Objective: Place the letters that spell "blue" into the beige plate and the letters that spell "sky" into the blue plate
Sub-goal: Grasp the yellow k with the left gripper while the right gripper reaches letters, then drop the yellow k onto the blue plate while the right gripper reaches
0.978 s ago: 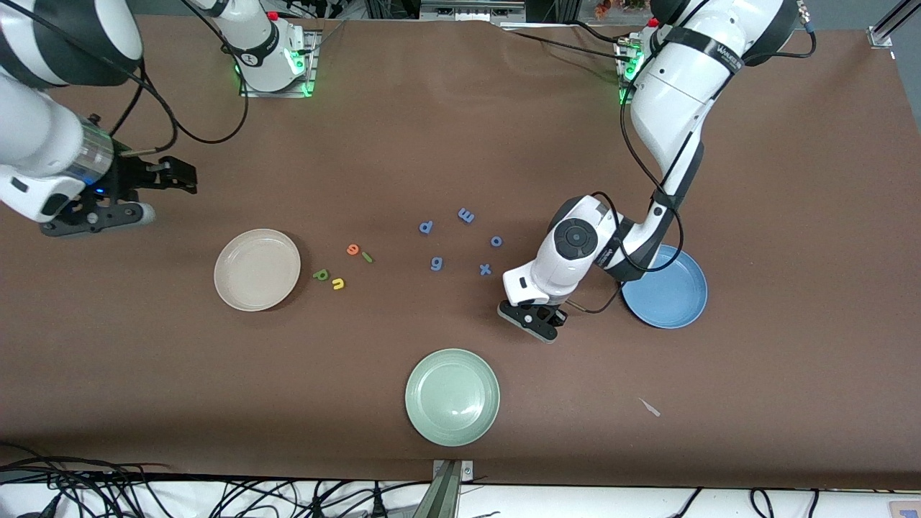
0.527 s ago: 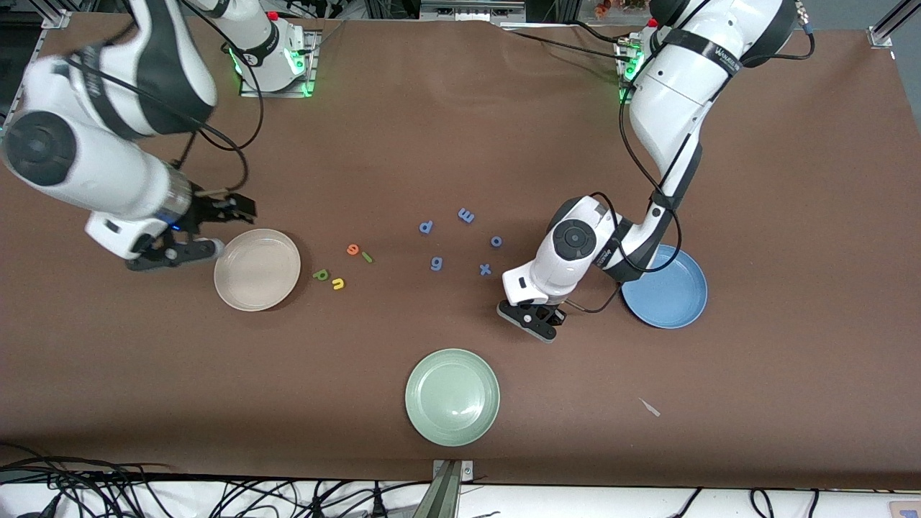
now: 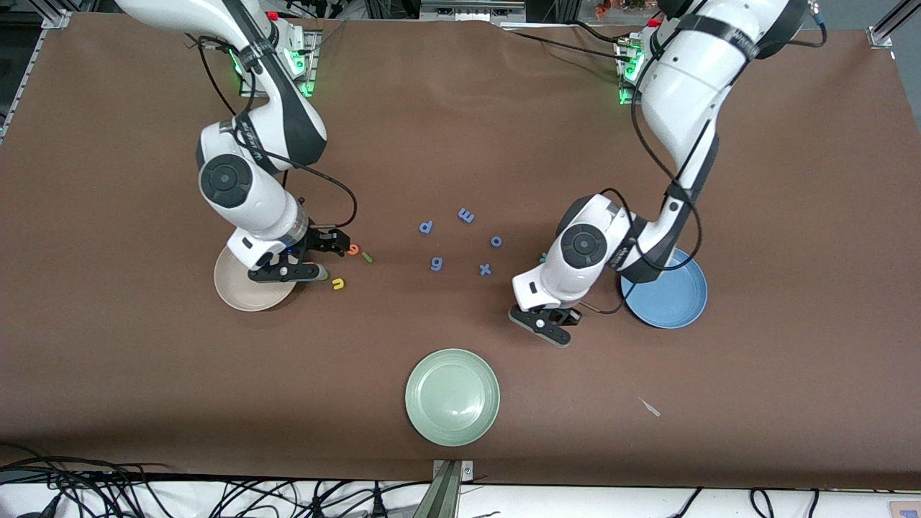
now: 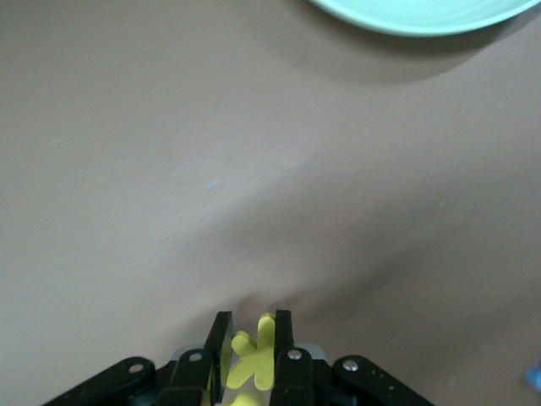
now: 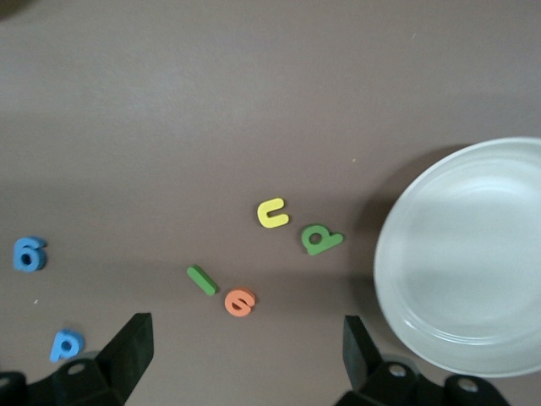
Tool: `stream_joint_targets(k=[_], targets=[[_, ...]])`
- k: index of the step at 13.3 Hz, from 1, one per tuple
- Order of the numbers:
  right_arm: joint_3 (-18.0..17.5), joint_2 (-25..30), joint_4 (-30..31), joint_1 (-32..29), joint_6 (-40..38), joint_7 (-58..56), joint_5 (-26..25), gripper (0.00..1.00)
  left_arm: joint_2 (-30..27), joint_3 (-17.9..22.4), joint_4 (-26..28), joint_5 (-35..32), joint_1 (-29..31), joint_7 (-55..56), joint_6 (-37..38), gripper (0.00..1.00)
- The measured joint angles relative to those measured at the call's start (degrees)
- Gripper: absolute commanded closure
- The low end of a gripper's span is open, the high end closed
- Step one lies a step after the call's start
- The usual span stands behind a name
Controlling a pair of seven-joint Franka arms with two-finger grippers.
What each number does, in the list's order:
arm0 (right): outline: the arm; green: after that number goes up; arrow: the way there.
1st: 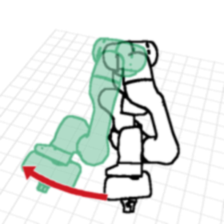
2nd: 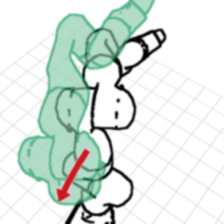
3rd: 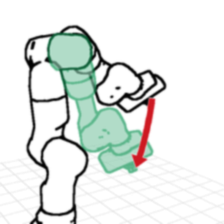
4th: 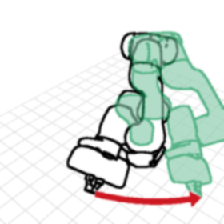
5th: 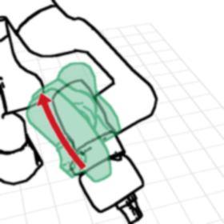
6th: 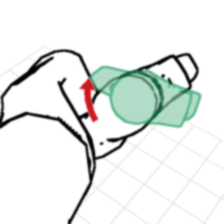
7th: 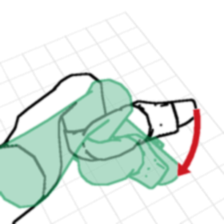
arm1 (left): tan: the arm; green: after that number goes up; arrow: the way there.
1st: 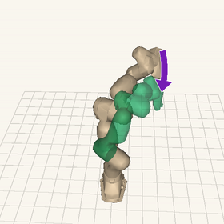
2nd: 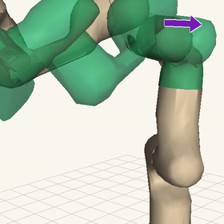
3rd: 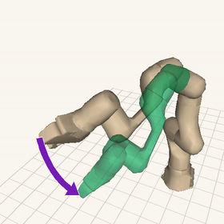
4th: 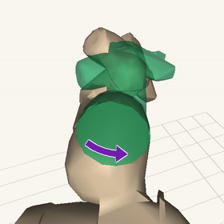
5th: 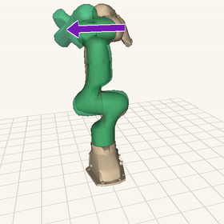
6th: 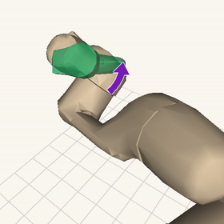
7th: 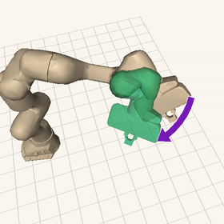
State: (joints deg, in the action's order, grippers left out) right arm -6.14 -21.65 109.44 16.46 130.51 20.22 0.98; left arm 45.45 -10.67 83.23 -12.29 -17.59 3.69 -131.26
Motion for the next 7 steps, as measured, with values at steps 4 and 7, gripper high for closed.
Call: stream_joint_targets(k=[4,7], targets=[[-0.25,-5.41,2.97,-0.10,10.12,5.10,0.02,0.01,-5.14,0.27,0.04,-0.02,4.25,-11.84,13.86,1.00],[-0.78,-8.68,3.14,-0.07,12.04,6.73,0.02,0.02,-6.11,0.34,0.41,-0.02,9.04,-21.05,23.27,1.00]])
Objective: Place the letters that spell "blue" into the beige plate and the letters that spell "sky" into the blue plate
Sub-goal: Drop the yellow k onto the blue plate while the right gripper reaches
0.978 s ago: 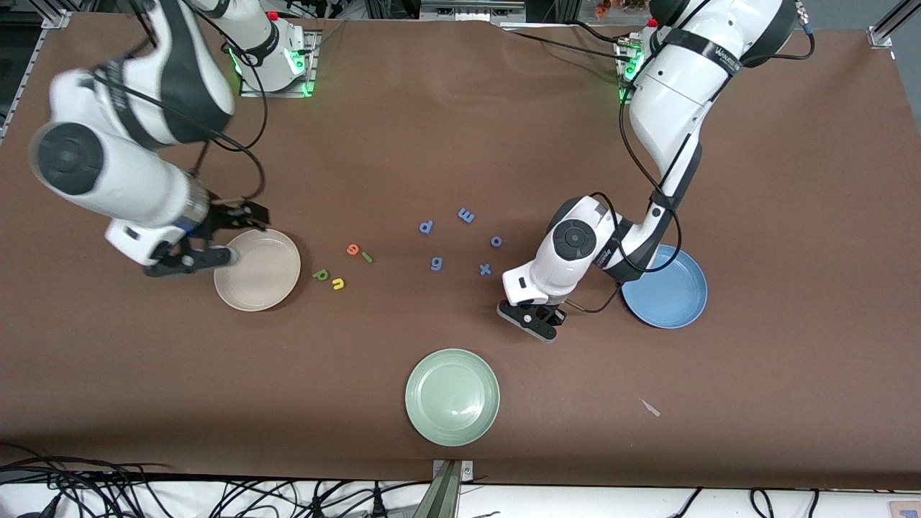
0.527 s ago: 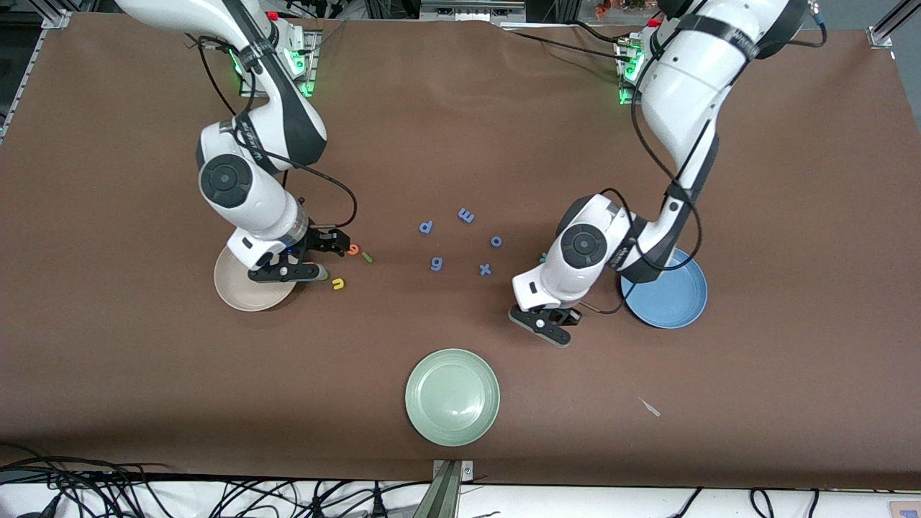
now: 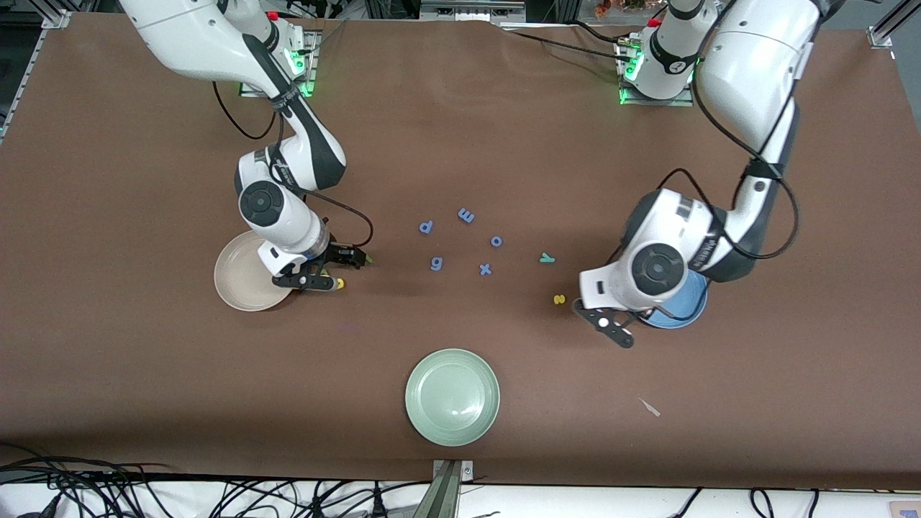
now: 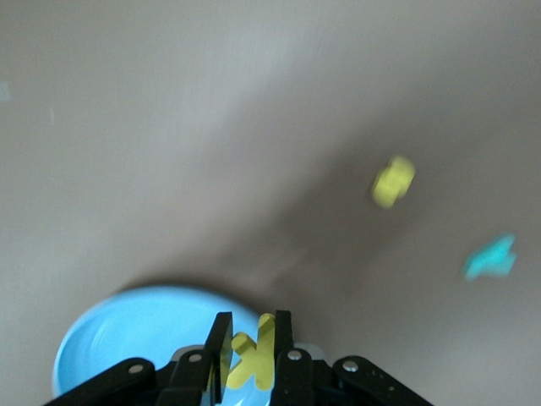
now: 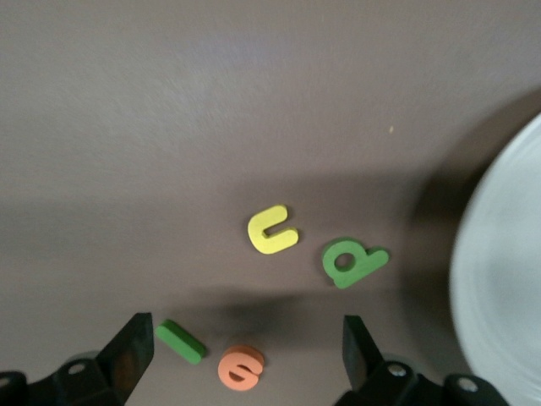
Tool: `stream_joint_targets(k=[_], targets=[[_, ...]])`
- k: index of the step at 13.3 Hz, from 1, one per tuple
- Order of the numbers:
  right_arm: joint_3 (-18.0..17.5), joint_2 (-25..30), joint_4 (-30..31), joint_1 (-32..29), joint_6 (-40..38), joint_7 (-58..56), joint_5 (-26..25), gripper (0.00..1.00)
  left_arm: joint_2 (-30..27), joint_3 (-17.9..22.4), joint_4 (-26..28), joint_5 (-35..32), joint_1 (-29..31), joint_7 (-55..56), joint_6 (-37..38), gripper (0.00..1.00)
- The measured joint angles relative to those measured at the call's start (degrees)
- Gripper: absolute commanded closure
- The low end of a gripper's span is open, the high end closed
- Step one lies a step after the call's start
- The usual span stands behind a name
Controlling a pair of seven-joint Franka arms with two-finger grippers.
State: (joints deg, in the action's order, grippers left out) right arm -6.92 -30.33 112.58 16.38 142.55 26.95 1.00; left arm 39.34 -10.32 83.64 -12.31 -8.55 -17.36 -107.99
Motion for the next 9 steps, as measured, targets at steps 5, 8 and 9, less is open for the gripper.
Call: stream_joint_targets(k=[5,8,9], targets=[[-0.02,-0.50,3.95,-0.02,2.92,0.39,0.00,0.03,0.09,0.15,6.31,-1.46,5.71,-4.76,1.03,0.38],[-0.02,-0.49,5.04,-0.02,3.22,0.46,0.00,0.04,0.03,-0.24,7.37,-3.62,5.51,-4.77,-0.07,0.00],[-0.02,-0.49,5.13,-0.02,3.23,0.51,0.00,0.04,-0.22,-0.34,7.30,-3.63,5.28,-4.77,-0.13,0.00]])
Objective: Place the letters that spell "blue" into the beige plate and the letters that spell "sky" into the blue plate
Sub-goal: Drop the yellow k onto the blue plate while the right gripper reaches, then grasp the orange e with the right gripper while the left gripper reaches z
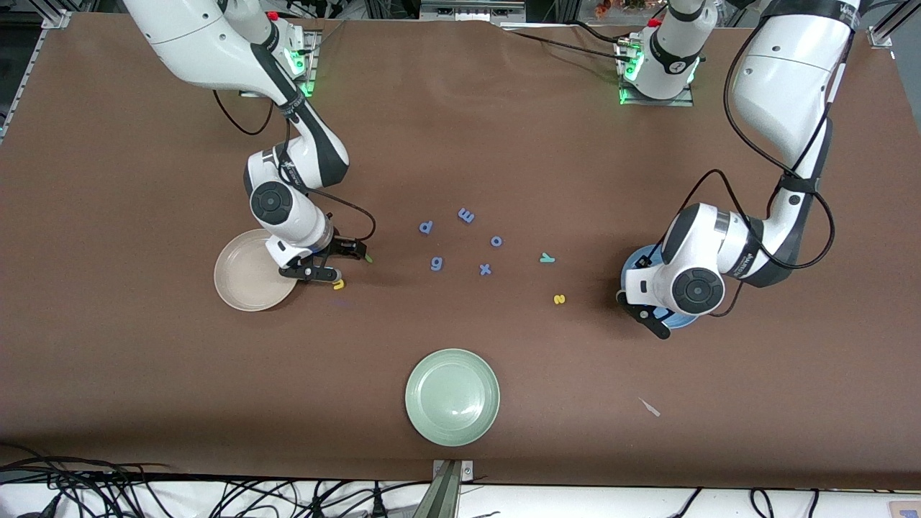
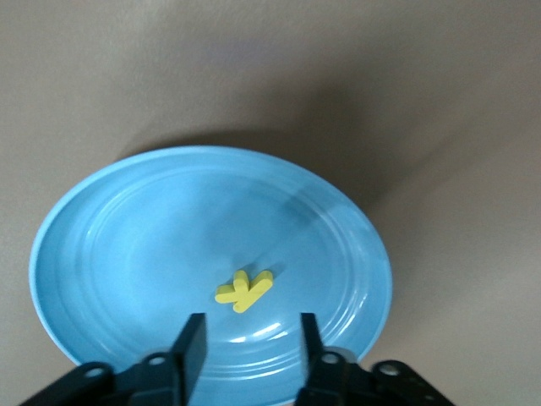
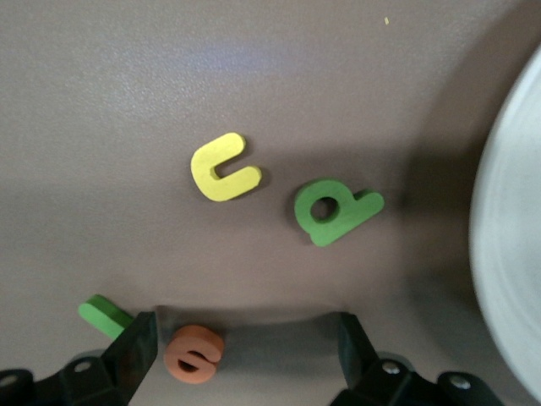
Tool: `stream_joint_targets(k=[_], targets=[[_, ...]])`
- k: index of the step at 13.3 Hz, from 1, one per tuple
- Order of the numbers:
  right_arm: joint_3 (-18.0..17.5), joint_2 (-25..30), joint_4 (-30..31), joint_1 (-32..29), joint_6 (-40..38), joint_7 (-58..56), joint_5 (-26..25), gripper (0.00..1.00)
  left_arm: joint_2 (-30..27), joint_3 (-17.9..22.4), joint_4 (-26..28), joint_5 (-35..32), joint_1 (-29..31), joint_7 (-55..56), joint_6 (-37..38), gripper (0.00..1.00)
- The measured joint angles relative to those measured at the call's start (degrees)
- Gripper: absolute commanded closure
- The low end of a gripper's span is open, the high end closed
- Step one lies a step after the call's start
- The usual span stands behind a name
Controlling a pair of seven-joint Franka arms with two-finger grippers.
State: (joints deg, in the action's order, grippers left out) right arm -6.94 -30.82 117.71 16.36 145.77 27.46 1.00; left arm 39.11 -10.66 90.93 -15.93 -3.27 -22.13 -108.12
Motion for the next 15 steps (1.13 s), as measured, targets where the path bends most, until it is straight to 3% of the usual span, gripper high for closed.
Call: stream_joint_targets(k=[3,8,13,15], targets=[[-0.03,0.00,0.23,0.00,0.00,0.98,0.00,0.15,-1.56,-0.94,-1.68,0.00,-1.14,0.17,-0.31,0.00],[-1.24,0.29,0.59,-0.01,0.00,3.45,0.00,0.16,-2.15,-1.47,-4.50,3.97,-5.78,9.35,-0.99,0.00],[-1.28,0.43,0.84,-0.07,-0.02,3.65,-0.04,0.33,-1.67,-1.51,-4.64,4.15,-8.70,24.81,-4.50,0.00],[-1.28,0.51,0.97,-0.10,-0.02,3.63,-0.05,0.47,-1.52,-1.52,-4.64,4.15,-9.63,26.93,-4.62,0.00]])
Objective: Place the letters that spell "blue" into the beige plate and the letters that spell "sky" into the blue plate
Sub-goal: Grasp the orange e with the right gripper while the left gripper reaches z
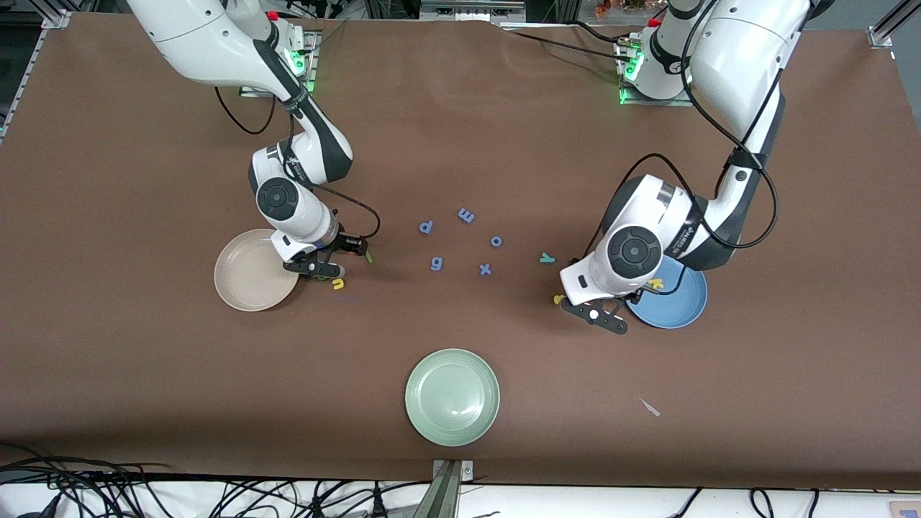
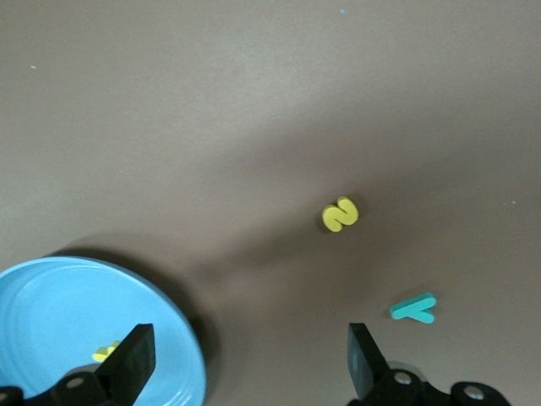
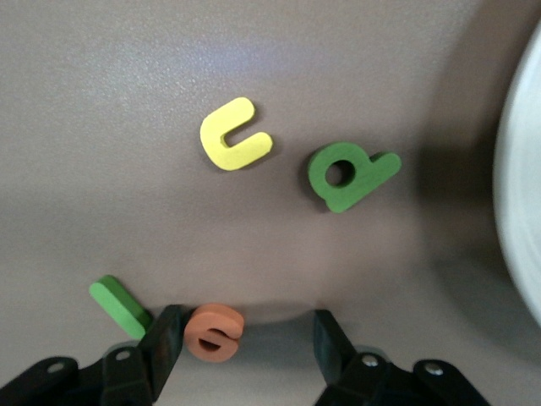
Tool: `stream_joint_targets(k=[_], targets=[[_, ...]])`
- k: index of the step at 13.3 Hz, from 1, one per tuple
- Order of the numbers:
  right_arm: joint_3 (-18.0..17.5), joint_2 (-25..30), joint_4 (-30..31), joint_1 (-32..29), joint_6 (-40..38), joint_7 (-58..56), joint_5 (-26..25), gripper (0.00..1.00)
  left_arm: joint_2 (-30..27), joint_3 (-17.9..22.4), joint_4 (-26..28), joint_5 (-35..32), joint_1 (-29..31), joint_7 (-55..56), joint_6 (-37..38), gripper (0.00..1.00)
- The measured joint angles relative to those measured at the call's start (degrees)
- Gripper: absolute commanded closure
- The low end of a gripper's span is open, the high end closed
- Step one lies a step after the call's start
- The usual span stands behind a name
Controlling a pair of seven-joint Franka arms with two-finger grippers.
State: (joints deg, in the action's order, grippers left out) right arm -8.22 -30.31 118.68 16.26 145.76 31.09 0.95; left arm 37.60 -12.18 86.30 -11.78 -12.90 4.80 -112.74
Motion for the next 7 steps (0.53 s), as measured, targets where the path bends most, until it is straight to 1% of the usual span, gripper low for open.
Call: stream_joint_targets(k=[2,3,4,5,7], targets=[[-0.15,0.28,0.00,0.01,0.01,-0.01,0.00,0.62,0.12,0.00,0.00,0.00,-0.57,-0.72,0.00,0.00],[-0.15,0.33,0.08,0.01,0.00,-0.01,0.00,0.69,0.31,0.01,0.00,0.00,-0.68,-2.77,0.00,0.00],[-0.24,0.45,0.08,0.02,0.09,-0.01,0.00,0.75,0.59,0.01,0.00,0.00,-0.75,-5.49,0.00,0.00],[-0.30,0.63,0.15,0.04,0.06,-0.01,0.00,0.79,0.96,0.01,0.00,0.00,-0.77,-8.17,0.00,0.00],[-0.36,1.18,0.59,0.04,-0.12,-0.01,0.01,0.80,1.88,0.01,0.00,0.00,-0.80,-13.32,-0.24,0.00]])
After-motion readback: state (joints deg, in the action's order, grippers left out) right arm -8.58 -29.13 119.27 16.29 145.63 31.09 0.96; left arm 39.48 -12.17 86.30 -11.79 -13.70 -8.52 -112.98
